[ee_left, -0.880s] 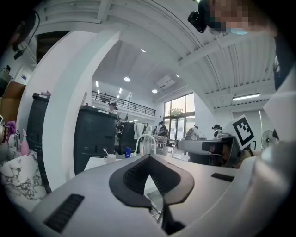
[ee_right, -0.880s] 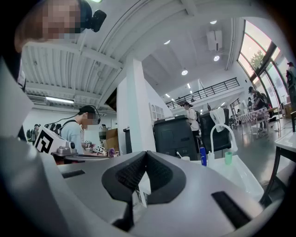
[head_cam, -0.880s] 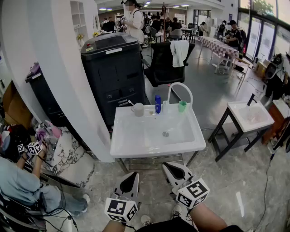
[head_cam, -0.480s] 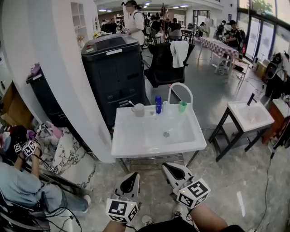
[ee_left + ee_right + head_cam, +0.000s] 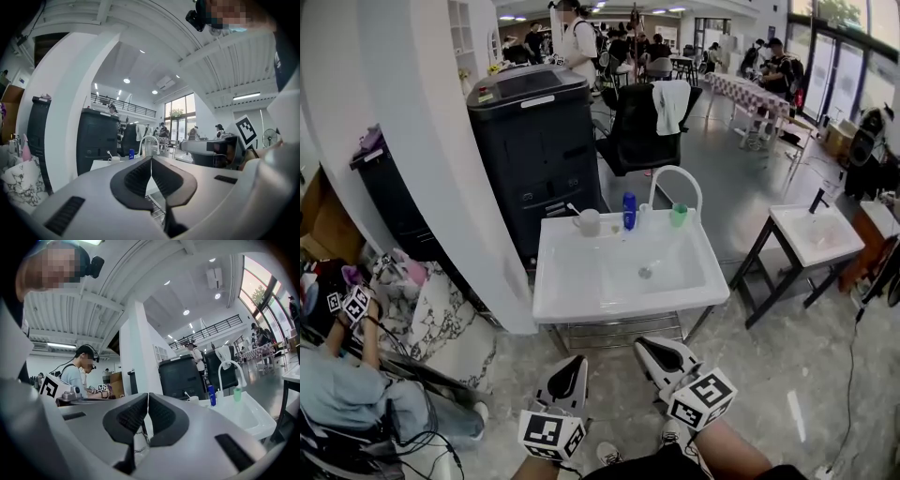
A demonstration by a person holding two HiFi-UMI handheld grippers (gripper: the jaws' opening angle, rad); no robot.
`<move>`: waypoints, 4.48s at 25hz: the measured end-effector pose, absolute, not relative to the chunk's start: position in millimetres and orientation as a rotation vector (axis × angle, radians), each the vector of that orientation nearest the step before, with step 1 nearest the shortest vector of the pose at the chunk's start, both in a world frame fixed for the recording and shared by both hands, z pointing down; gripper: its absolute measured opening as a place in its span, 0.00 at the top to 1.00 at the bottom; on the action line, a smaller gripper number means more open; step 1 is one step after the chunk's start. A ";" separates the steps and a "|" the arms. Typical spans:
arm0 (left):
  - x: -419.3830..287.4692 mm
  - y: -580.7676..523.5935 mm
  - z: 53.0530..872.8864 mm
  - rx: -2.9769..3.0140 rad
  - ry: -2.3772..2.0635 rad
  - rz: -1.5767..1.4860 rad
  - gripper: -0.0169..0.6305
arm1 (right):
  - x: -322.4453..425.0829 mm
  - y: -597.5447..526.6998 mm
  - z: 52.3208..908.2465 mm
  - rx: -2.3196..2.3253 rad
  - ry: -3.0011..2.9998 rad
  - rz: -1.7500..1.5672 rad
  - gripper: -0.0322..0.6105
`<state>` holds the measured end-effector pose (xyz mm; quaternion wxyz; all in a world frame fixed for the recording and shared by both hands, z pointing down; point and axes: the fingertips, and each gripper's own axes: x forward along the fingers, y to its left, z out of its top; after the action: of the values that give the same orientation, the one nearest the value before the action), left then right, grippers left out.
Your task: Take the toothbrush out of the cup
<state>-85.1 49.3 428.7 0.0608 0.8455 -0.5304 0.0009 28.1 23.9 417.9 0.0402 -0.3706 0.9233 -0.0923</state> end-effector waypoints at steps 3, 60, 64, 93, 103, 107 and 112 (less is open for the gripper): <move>-94.1 49.9 432.7 2.563 -1.593 0.008 0.94 | 21.2 25.8 421.2 -1.152 2.820 -0.286 0.92; -28.1 -230.8 441.5 2.378 -1.813 -0.013 0.57 | 102.9 -274.8 420.6 -0.929 2.898 -0.204 0.68; -34.6 -250.4 437.5 2.329 -1.814 -0.071 0.57 | 104.2 -289.1 418.0 -0.901 2.902 -0.202 0.68; -103.9 -410.4 487.0 2.169 -1.661 -0.178 0.57 | 54.3 -400.6 431.7 -0.955 2.902 -0.249 0.68; -125.5 -468.0 518.2 2.133 -1.564 -0.162 0.57 | 31.3 -439.6 444.2 -1.033 2.905 -0.276 0.68; -134.8 -487.8 534.6 2.105 -1.530 -0.155 0.57 | 23.4 -452.4 451.1 -1.070 2.913 -0.298 0.68; -144.9 -510.4 559.7 2.062 -1.501 -0.140 0.57 | 16.5 -467.4 463.3 -1.107 2.912 -0.333 0.68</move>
<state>-144.9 -510.4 559.7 0.2894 0.7726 -0.5626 -0.0523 16.5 -467.4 463.3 0.0042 -0.3533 0.9294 -0.1064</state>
